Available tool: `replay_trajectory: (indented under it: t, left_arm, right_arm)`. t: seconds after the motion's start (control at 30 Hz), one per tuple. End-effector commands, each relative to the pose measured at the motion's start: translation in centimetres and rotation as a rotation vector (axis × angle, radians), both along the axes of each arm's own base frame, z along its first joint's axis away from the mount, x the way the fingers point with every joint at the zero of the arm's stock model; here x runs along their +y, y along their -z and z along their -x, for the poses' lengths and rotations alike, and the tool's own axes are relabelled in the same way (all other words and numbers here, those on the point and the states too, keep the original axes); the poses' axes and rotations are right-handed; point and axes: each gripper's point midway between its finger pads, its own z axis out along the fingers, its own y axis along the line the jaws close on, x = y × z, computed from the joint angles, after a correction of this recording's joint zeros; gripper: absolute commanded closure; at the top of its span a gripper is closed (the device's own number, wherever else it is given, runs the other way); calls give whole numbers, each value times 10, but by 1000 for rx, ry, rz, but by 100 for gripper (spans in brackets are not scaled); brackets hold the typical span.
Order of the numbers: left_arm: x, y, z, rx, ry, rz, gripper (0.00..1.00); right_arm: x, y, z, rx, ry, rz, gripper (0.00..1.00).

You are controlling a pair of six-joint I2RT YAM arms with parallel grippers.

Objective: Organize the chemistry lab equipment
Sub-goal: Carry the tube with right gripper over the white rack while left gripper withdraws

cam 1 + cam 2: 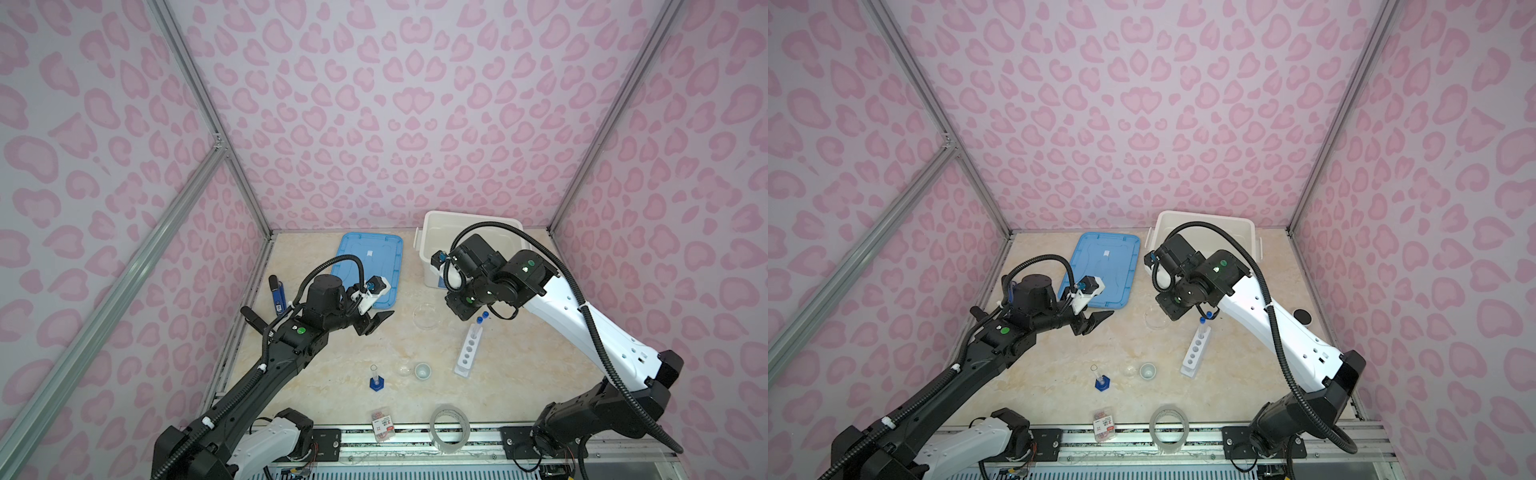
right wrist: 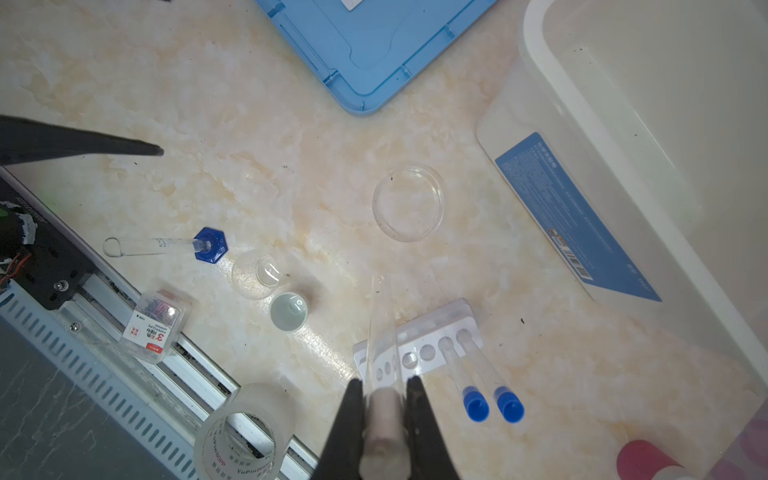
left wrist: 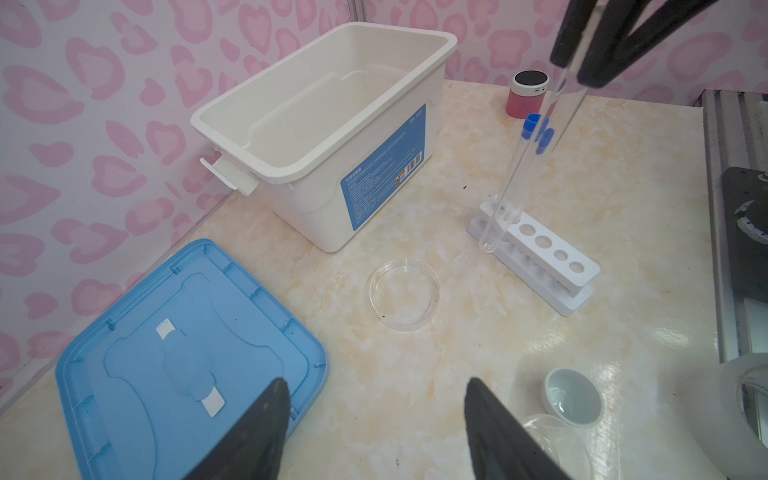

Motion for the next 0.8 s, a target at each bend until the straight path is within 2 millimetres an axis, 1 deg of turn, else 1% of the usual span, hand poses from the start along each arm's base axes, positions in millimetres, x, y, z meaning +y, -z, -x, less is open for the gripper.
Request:
replay_trajectory:
  t: [0.0,0.2,0.37,0.47,0.5,0.53,0.67,0.77]
  left_arm:
    - [-3,-11,-3,-21,4,25,31]
    - [-4,-11,0,-16,18,30,31]
    - [-4,-12,2,-21,20,38,30]
    - [-5,-12,2,-20,25,39,30]
    - [-6,-12,2,-17,26,40,30]
    - [-6,-12,2,-15,29,41,30]
    - [-7,-12,3,-14,36,46,30]
    - [-8,-13,4,-17,39,46,30]
  right_arm:
    - [-20,6,11,17,64,61,93]
    - [-28,11,22,8,97,70,93]
    - [-36,22,28,7,128,74,93]
    - [-39,24,31,-1,146,74,93]
    - [-40,22,32,-8,150,69,93]
    - [-45,30,34,2,159,88,93]
    - [-49,35,36,-7,177,81,93]
    - [-51,42,37,-9,188,79,93]
